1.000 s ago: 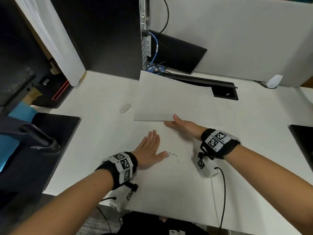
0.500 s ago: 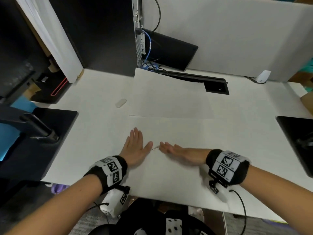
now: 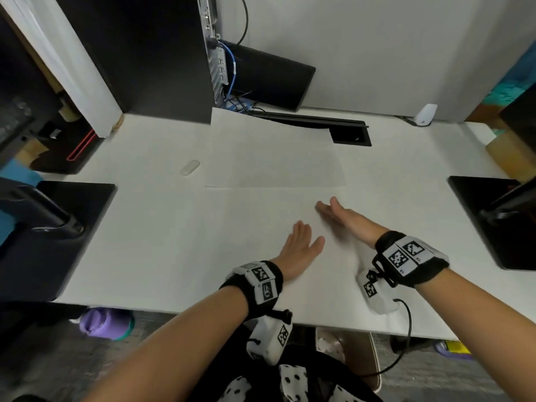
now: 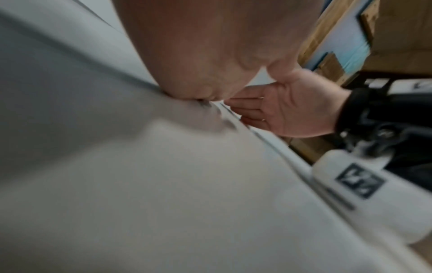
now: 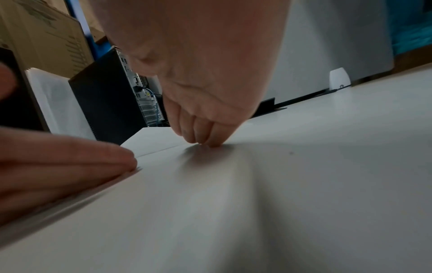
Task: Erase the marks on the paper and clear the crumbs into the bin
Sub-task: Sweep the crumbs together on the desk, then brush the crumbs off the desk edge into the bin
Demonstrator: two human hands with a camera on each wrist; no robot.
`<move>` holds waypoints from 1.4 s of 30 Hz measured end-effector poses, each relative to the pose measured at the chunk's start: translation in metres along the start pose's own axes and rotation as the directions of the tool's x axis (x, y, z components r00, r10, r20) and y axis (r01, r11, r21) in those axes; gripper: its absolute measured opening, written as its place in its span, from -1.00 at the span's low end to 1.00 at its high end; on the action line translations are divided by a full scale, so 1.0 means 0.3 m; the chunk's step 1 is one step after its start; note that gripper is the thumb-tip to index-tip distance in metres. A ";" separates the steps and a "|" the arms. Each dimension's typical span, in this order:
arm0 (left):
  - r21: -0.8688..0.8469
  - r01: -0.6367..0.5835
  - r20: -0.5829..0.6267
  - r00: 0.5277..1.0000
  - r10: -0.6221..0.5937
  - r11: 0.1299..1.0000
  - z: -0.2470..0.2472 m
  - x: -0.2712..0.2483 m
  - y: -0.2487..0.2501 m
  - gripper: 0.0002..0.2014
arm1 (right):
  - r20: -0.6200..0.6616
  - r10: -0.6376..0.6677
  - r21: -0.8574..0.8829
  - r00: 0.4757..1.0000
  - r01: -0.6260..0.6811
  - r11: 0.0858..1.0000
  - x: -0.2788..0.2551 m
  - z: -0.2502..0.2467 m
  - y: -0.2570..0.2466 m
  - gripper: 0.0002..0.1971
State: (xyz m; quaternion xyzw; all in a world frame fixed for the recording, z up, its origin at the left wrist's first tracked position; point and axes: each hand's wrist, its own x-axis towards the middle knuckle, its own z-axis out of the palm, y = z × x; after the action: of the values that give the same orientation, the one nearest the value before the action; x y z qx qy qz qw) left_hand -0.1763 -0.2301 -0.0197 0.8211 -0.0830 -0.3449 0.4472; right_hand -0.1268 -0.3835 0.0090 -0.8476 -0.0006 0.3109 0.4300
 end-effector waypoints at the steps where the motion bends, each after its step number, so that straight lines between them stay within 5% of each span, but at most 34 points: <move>1: -0.128 -0.028 -0.013 1.000 0.027 0.991 0.000 -0.005 0.004 -0.39 | -0.009 0.009 -0.001 1.000 -0.009 1.000 0.004 -0.011 0.002 -0.38; 4: -0.351 -0.088 -0.209 0.978 0.014 0.932 -0.060 -0.041 -0.022 -0.41 | -0.009 0.041 -0.064 0.999 -0.041 0.997 0.024 -0.032 -0.017 -0.30; 7: -0.137 0.031 -0.366 0.927 -0.080 0.990 -0.188 -0.084 -0.099 -0.43 | 0.099 0.059 -0.250 0.993 -0.032 0.968 0.069 0.009 -0.055 -0.06; 10: 0.063 0.218 -0.469 0.868 -0.164 0.974 -0.261 -0.112 -0.190 -0.38 | 0.159 0.073 -0.394 0.985 -0.005 0.919 0.104 0.125 -0.071 -0.42; 13: 0.229 0.367 -0.391 0.883 -0.260 0.901 -0.221 -0.120 -0.232 -0.29 | 0.369 0.074 -0.356 0.926 0.068 0.932 0.059 0.187 -0.049 -0.47; 15: 0.335 0.341 -0.343 0.912 -0.224 0.879 -0.181 -0.106 -0.232 -0.25 | 0.478 0.010 -0.216 0.878 0.107 0.971 -0.002 0.178 -0.024 -0.33; 19: 0.424 0.225 -0.241 0.962 -0.131 0.877 -0.097 -0.054 -0.162 -0.22 | 0.077 -0.086 0.336 0.993 0.056 0.940 -0.075 0.085 0.050 -0.35; 24: 0.508 0.079 -0.095 0.995 -0.036 0.858 0.025 0.005 -0.053 -0.21 | -0.171 -0.012 0.218 0.985 0.049 0.975 -0.091 -0.018 0.102 -0.28; 27: 0.452 -0.016 0.011 1.000 0.012 0.892 0.109 0.026 0.017 -0.22 | -0.231 0.027 0.146 0.973 0.007 0.989 -0.090 -0.033 0.112 -0.19; 30: 0.211 -0.092 0.111 0.991 0.070 0.973 0.160 0.028 0.085 -0.30 | -0.277 0.063 0.147 0.959 -0.023 0.989 -0.094 -0.051 0.120 -0.25; 35: 0.018 -0.142 -0.024 0.990 0.142 0.990 0.057 0.013 0.051 -0.40 | -0.300 0.170 0.088 0.939 -0.150 0.985 -0.093 -0.109 0.117 -0.28; 38: 0.123 -0.052 -0.131 0.989 0.068 0.991 -0.062 -0.016 -0.051 -0.38 | -0.227 0.269 0.034 0.936 -0.269 0.963 -0.083 -0.100 0.101 -0.24; 42: 0.306 0.178 -0.251 0.963 -0.102 0.935 -0.127 -0.056 -0.138 -0.30 | -0.109 0.253 -0.239 0.961 -0.272 0.932 -0.046 0.036 0.036 -0.44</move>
State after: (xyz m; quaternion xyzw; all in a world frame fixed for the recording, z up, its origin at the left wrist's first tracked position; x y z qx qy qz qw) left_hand -0.1715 -0.1727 -0.0305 0.9219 -0.0273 -0.2599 0.2861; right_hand -0.1464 -0.3862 0.0036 -0.8989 0.0898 0.3302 0.2735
